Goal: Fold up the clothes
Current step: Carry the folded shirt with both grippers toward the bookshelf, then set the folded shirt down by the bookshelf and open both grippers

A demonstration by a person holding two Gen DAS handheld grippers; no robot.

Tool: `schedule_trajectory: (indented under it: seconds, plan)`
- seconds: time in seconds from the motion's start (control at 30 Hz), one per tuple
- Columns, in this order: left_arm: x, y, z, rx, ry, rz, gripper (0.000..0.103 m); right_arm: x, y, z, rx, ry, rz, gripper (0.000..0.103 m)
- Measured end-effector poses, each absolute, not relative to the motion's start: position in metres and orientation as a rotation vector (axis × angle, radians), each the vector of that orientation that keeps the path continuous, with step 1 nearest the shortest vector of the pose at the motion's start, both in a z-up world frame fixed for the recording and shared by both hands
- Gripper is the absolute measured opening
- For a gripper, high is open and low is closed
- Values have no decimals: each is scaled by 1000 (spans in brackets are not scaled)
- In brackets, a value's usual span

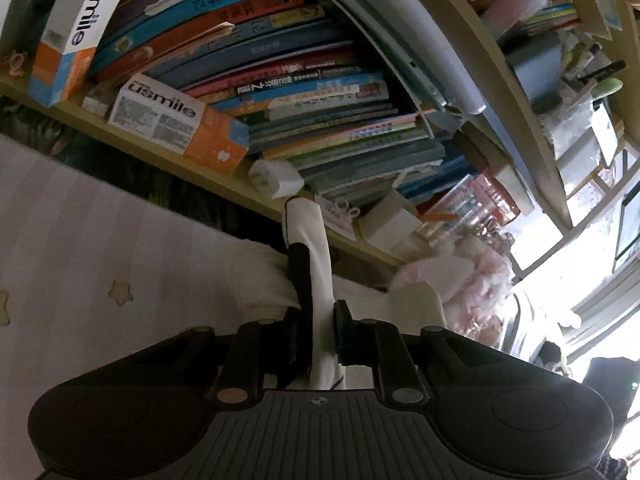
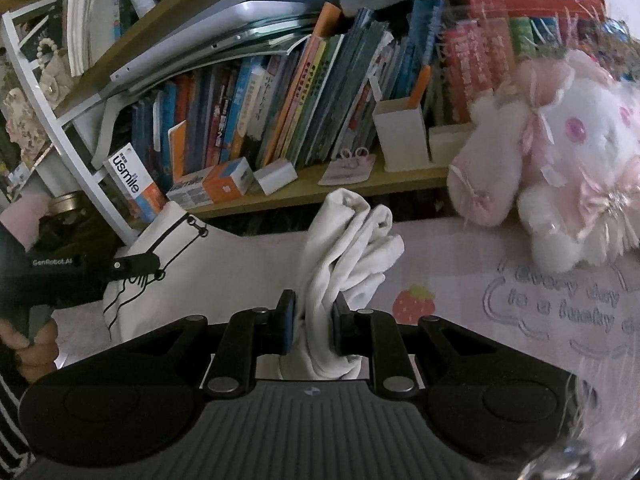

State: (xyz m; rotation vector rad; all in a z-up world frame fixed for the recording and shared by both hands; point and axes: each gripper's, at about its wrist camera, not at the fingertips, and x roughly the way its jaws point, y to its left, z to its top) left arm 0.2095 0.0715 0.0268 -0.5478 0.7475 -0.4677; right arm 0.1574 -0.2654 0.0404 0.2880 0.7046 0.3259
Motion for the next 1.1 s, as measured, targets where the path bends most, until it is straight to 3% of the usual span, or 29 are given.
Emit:
schedule_trajectory:
  seconds: [0.5,0.73,0.83,0.97,1.0,1.1]
  plan:
    - [249,77,4,-552,741,-404,9,203,-253,13,206,675,313,16]
    - [259,92,-23,-631,810,-322,11,221,-267,-17,307,761,234,18]
    - [259,91,-30,-636,827,-293,18,220,-276,-28,392,779,214,27]
    - [250,86,-26,-561,818,-230,58,216,-285,-33,468,800,183,44]
    - [246,85,-23,-536,810,-218,67,214,-287,-32,482,806,175,52]
    - [233,85,-14,-489,788,-205,72,204,-294,-27,524,801,168,58]
